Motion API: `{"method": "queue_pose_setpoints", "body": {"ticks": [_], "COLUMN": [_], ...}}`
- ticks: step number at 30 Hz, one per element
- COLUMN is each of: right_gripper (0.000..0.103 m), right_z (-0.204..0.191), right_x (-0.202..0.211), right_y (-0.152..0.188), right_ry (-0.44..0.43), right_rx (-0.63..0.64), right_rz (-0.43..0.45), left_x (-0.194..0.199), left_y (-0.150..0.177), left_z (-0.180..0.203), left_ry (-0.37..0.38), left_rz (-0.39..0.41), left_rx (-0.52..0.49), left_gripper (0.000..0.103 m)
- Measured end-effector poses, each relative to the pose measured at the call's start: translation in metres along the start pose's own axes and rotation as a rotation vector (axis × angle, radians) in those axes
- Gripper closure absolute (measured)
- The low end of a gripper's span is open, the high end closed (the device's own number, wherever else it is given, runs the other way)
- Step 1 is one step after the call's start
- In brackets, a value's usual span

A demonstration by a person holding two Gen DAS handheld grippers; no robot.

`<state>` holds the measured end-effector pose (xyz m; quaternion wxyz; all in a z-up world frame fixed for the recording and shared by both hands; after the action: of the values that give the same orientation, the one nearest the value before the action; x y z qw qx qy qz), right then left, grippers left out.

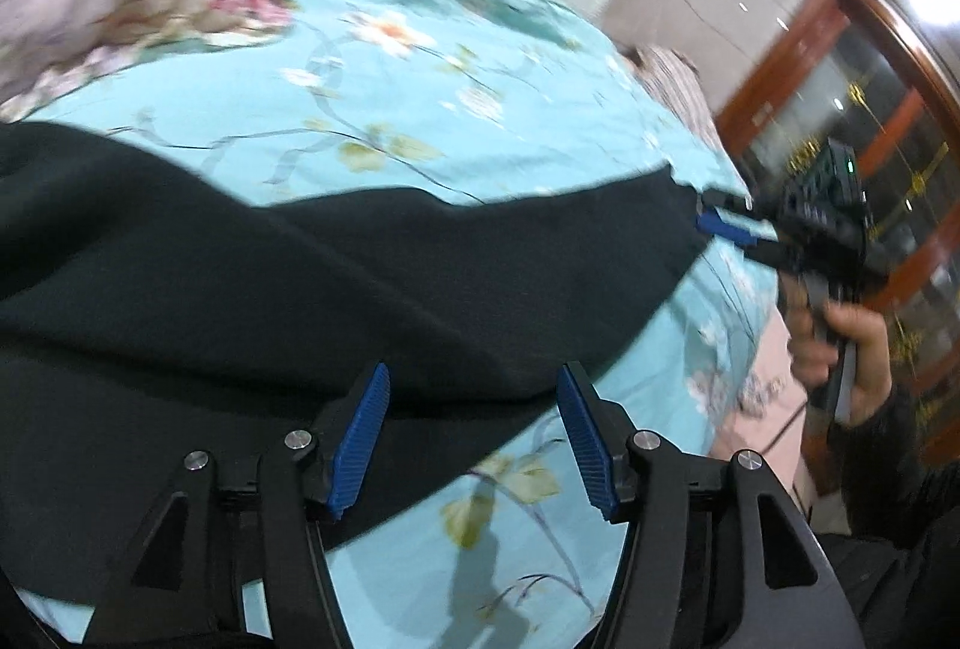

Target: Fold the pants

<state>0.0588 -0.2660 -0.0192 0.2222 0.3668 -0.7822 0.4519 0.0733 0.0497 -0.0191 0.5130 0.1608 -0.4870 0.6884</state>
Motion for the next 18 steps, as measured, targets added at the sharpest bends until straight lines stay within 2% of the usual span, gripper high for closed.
{"method": "queue_pose_setpoints", "body": {"ticks": [4,11,18], "right_gripper": [0.046,0.046,0.046], "right_z": [-0.038,-0.105,-0.149], "right_x": [-0.023,-0.061,-0.090], "right_y": [0.014,0.036,0.050], "right_ry": [-0.082,-0.212,-0.283], "right_rx": [0.070,0.202,0.276], "right_rz": [-0.069,-0.185,-0.268], "left_x": [0.025,0.069,0.107], "left_y": [-0.008,-0.025,-0.046], "left_z": [-0.028,-0.080,-0.124], "left_ry": [-0.042,-0.100,-0.179], "left_rz": [0.052,0.142,0.194], "left_rx": [0.054,0.153,0.193], "left_gripper": [0.043,0.035,0.028]}}
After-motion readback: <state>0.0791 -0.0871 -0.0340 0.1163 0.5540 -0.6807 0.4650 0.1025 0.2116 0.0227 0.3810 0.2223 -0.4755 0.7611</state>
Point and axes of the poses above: each gripper's, at about its wrist camera, not at the fingertips, and x roughly against the way its jaws point, z to its right, y to its underside, the point moved 5 cm from there along -x, roughly the way its jaws point, and after that the axes turned 7 degrees about x, right-handed, at the moved point
